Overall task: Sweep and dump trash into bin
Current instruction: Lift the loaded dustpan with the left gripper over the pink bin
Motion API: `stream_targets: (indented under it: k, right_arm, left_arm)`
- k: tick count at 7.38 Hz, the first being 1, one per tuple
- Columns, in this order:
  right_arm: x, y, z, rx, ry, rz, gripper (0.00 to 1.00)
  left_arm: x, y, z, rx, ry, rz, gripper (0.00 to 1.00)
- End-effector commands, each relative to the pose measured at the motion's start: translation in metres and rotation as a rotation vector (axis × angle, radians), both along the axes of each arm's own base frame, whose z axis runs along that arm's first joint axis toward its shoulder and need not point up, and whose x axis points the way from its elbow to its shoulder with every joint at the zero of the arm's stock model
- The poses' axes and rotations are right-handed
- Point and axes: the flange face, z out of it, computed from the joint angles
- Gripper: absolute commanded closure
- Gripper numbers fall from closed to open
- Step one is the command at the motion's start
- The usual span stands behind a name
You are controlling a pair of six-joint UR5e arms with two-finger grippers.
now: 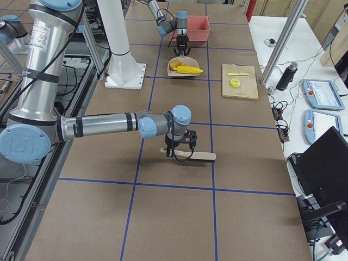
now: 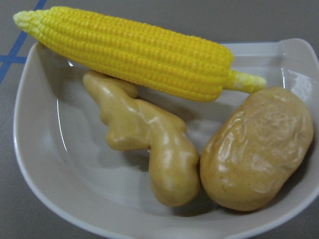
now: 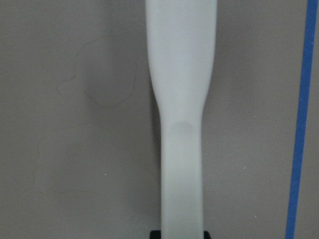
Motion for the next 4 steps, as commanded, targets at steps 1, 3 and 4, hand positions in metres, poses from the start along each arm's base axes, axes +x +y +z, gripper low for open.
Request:
stream_targets:
  k: [1, 3, 4]
  right_arm:
    - [0.012, 0.03, 0.029, 0.014, -0.028, 0.004, 1.0]
    - [0.015, 0.035, 0.034, 0.015, -0.032, 0.003, 1.0]
    - [0.015, 0.036, 0.034, 0.016, -0.033, 0.0, 1.0]
  left_arm:
    - [-0.015, 0.001, -0.016, 0.018, 0.029, -0.011, 1.0]
    - [-0.054, 0.017, -0.026, 0.017, 0.009, -0.056, 1.0]
    - [-0.086, 0.025, -0.027, 0.044, 0.002, -0.15, 1.0]
